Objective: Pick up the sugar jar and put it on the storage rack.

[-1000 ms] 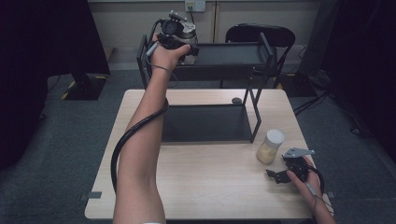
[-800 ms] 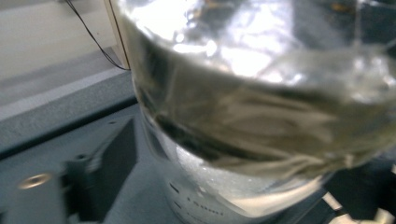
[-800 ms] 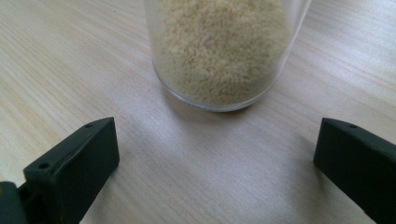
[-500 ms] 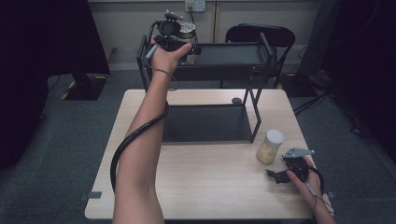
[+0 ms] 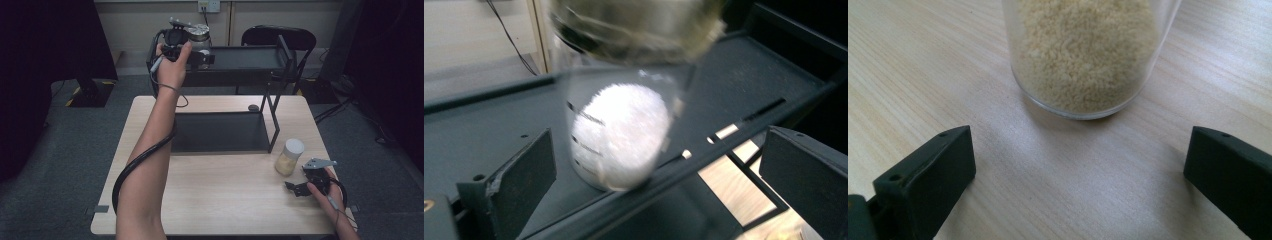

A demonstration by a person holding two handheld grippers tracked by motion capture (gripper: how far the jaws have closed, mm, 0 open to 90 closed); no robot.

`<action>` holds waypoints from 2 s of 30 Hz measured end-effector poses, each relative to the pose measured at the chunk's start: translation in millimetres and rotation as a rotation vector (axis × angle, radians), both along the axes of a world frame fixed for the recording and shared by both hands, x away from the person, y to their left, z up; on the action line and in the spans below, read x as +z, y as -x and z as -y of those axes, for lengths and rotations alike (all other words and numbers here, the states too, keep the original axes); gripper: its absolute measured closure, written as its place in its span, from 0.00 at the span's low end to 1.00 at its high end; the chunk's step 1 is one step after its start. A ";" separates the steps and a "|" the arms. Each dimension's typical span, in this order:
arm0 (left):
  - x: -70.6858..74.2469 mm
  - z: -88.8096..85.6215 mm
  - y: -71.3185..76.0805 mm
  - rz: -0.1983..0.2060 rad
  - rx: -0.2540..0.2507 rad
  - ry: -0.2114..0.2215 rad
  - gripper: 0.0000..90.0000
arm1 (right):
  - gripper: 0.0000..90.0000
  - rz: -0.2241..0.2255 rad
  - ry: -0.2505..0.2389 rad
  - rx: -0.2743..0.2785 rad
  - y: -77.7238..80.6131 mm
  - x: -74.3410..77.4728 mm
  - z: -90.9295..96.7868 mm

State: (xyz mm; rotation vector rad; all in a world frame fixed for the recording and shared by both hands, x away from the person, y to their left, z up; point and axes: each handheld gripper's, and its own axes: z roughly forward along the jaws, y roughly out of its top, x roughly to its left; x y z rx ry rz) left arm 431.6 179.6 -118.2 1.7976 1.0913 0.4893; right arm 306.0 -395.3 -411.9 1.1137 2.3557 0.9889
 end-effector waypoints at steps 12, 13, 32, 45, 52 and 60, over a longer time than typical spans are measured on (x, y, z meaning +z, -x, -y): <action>-21.5 -4.6 14.6 0.010 -0.072 0.010 0.01 | 0.00 0.000 0.000 -0.001 0.0 0.1 -0.1; -24.2 -5.7 15.3 0.008 -0.077 0.015 0.01 | 0.00 -0.001 0.000 -0.001 0.1 0.1 -0.1; -71.2 -9.2 23.8 -0.028 -0.155 0.049 0.02 | 0.00 0.000 0.000 -0.001 0.2 0.1 -0.1; -101.1 -8.2 31.5 -0.023 -0.181 0.046 0.02 | 0.00 0.000 0.000 -0.001 0.2 0.0 -0.1; -119.4 -9.1 35.0 -0.029 -0.188 0.056 0.02 | 0.00 0.000 0.000 -0.001 0.2 0.0 -0.1; -136.9 -10.0 38.7 -0.027 -0.212 0.054 0.02 | 0.00 0.000 0.000 -0.001 0.2 -0.1 -0.1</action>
